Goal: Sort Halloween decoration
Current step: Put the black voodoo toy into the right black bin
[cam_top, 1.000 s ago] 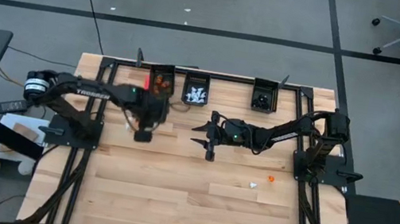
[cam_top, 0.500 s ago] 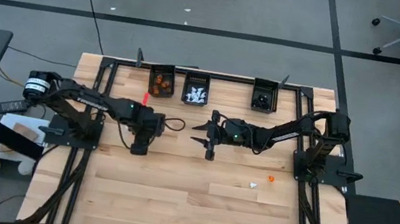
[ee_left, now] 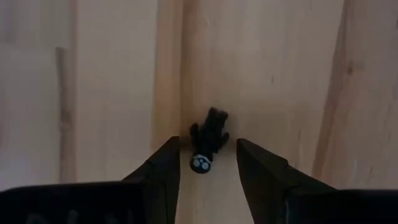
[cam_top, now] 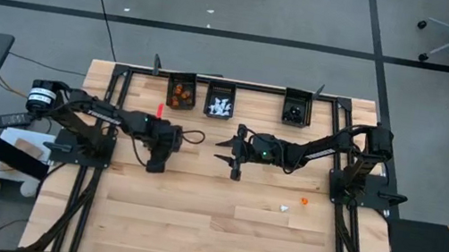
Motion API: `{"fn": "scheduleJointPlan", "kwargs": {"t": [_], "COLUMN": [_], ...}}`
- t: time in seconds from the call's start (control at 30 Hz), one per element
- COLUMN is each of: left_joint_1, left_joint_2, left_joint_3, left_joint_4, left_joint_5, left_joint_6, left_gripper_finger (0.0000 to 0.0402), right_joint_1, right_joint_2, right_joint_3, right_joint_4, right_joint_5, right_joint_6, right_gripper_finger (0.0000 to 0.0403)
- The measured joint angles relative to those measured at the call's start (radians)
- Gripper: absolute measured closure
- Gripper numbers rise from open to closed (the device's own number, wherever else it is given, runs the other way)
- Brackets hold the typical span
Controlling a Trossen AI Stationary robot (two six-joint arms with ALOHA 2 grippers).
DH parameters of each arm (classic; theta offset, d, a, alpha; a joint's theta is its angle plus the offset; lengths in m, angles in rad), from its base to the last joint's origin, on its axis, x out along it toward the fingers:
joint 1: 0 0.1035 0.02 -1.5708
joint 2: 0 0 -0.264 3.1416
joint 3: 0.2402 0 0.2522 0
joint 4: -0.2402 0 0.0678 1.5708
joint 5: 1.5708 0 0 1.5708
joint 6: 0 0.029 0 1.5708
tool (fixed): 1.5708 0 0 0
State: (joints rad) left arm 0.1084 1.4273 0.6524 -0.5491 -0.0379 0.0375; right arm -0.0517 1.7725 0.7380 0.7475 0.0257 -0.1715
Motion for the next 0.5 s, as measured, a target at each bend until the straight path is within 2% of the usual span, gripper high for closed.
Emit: {"fn": "scheduleJointPlan", "kwargs": {"t": [0.17, 0.33, 0.5], "left_joint_1": [-0.011, -0.016, -0.016], "left_joint_2": [0.0, 0.0, -0.001], "left_joint_3": [-0.011, -0.011, -0.011], "left_joint_4": [0.016, 0.042, 0.048], "left_joint_5": [-0.009, -0.001, -0.001], "left_joint_6": [0.0, 0.0, -0.009], "left_gripper_finger": [0.0306, 0.0384, 0.0392], "right_joint_1": [0.0, 0.0, 0.0], "right_joint_2": [0.0, 0.0, -0.013], "right_joint_3": [0.0, 0.0, -0.001], "right_joint_4": [0.0, 0.0, -0.035], "right_joint_5": [0.008, 0.008, 0.02], "right_joint_6": [-0.004, -0.004, -0.012], "right_gripper_finger": [0.0231, 0.0231, 0.0231]}}
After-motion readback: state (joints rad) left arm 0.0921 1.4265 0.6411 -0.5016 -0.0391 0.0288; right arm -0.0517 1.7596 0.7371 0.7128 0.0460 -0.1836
